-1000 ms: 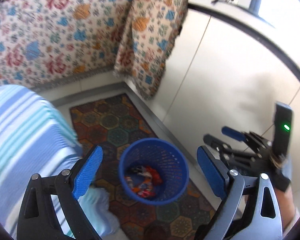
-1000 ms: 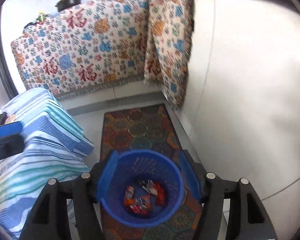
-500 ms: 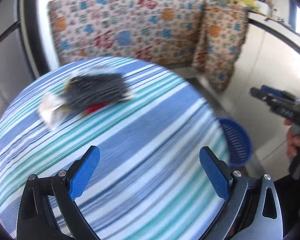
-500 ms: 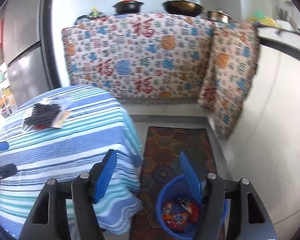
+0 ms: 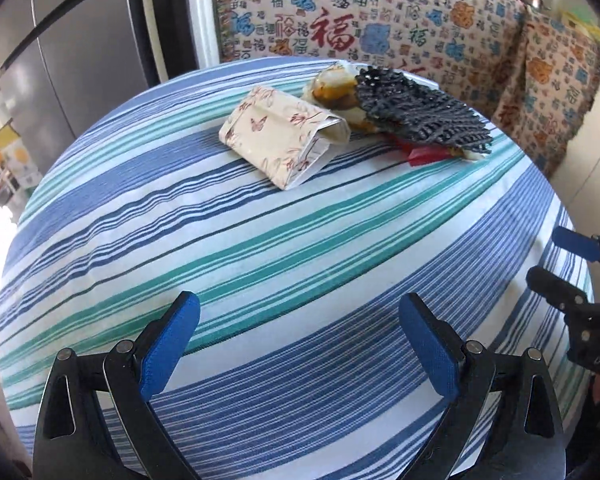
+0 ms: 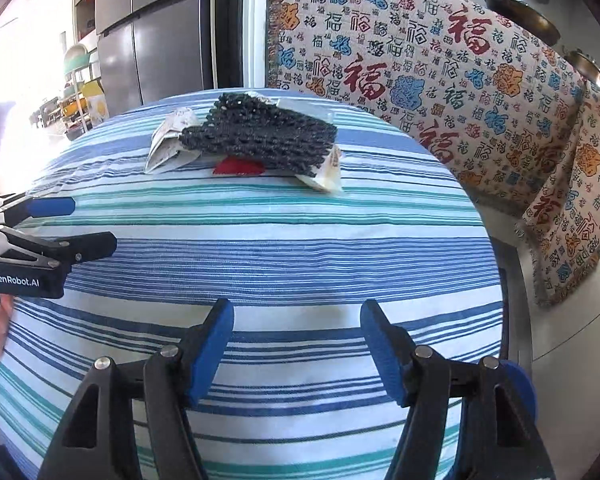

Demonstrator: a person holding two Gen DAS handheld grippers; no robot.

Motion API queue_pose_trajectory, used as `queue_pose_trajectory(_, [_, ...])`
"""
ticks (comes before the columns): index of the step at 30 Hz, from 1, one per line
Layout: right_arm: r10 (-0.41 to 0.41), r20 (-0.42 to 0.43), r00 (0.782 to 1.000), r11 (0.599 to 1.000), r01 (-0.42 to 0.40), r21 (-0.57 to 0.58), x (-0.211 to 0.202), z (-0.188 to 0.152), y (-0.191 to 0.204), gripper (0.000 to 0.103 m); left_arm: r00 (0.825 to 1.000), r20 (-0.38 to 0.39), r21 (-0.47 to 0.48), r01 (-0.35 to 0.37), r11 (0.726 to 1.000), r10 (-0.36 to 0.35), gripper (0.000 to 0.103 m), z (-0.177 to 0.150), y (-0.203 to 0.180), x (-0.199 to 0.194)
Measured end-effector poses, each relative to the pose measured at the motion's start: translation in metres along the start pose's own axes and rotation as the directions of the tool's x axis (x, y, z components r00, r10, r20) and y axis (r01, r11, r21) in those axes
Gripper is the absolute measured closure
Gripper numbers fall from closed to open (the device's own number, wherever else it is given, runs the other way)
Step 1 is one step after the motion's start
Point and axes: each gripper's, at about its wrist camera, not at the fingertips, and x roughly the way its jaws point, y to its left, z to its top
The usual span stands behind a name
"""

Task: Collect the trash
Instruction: 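Return both tools to the table above the remaining trash, then grasp the white floral paper box with the left tool while the right tool grasps the beige snack bar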

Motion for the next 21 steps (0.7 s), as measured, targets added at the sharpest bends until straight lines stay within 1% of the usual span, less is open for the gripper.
queue_pose_trajectory(2, [0.006,-0.005,1.000,1.000,-0.006,-0.006,0.0046,0.0005,0.0038,0.036,1.000,0.004,-0.008,0.001,1.000,-0.001,0.003,-0.0001,0.0025,-0.0004])
queue_pose_trajectory(4, [0.015,-0.007,1.000,1.000,-0.015,0.002,0.0057,0.0043,0.0031,0.036,1.000,-0.009,0.005,-0.027,1.000,0.027,0.002,-0.0008,0.0016,0.0030])
queue_pose_trajectory(7, [0.026,-0.011,1.000,1.000,-0.026,0.016,0.0091,0.0071,0.0022,0.036,0.999,-0.014,0.011,-0.033,0.999,0.033,0.000,-0.0006,-0.0001,0.0044])
queue_pose_trajectory(10, [0.029,-0.015,0.999,0.999,-0.029,0.031,0.0102,0.0068,0.0019,0.033,0.999,-0.012,0.007,-0.031,0.999,0.031,0.000,-0.0007,-0.0006,0.0044])
queue_pose_trajectory(19, [0.041,-0.018,0.999,0.998,-0.040,0.042,0.0122,0.0073,-0.0011,0.033,1.000,-0.013,0.002,-0.026,1.000,0.026,0.000,-0.0002,0.0003,0.0033])
queue_pose_trajectory(21, [0.040,-0.019,0.999,0.998,-0.039,0.041,0.0122,0.0075,-0.0013,0.033,1.000,0.019,-0.032,-0.003,1.000,0.003,0.001,0.0066,0.0050,-0.0022])
